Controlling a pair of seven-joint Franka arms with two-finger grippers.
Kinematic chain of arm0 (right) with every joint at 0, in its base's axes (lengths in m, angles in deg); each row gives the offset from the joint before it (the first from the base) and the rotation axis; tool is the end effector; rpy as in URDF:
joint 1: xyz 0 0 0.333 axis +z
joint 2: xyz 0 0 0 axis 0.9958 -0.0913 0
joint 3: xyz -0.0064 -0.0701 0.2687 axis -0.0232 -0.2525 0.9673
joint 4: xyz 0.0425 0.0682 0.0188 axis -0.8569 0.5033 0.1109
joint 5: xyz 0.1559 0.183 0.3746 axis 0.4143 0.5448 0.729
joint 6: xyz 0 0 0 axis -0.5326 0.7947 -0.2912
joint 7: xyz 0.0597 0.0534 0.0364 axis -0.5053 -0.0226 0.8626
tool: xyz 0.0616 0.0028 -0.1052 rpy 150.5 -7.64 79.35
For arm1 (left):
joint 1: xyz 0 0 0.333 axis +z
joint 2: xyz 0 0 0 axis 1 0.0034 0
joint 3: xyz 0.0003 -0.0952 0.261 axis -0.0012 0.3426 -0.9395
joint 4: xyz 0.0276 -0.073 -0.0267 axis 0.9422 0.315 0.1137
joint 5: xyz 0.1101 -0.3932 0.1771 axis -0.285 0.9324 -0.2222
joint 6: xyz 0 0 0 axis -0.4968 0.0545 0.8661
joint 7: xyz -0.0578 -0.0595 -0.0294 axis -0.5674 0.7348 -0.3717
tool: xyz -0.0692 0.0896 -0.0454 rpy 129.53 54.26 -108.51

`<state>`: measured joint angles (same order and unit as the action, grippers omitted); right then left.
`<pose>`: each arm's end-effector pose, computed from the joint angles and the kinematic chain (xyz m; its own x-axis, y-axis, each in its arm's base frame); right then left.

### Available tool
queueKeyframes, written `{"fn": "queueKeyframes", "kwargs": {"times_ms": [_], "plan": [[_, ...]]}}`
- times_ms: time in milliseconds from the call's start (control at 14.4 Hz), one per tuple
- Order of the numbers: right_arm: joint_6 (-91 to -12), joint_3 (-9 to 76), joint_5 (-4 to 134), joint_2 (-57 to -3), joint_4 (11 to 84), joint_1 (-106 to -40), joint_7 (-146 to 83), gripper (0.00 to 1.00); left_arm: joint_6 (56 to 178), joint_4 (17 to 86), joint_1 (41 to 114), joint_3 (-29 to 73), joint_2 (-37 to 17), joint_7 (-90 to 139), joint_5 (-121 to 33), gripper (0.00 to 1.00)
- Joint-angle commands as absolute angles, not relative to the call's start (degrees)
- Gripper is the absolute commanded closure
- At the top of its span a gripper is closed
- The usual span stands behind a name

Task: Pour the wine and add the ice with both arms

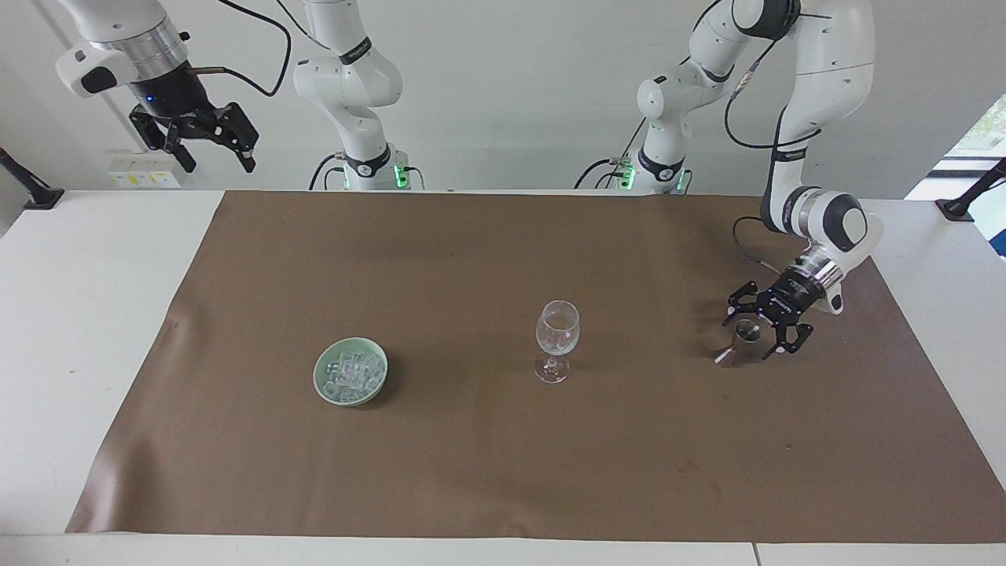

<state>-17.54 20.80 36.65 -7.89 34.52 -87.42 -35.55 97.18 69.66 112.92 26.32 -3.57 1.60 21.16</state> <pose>0.5577 -0.0740 0.6253 0.9982 -0.0599 -0.0019 -0.0599 -0.9970 -0.0482 0.5577 0.0915 0.1629 -0.1939 0.2986 -0.9345 0.8261 0.5635 0.0086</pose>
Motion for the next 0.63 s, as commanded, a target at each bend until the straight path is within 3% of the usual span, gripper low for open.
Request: {"fn": "queueKeyframes", "kwargs": {"times_ms": [0, 556], "plan": [[-17.1, 21.0, 36.5, -7.2, 34.7, -87.7, -35.0, 0.0, 99.4, 70.4, 110.6, 25.8, -3.5, 2.9, 23.9, 0.0], [-17.1, 21.0, 36.5, -7.2, 34.7, -87.7, -35.0, 0.0, 100.2, 70.9, 110.4, 25.8, -3.4, 3.4, 24.9, 0.0]]}}
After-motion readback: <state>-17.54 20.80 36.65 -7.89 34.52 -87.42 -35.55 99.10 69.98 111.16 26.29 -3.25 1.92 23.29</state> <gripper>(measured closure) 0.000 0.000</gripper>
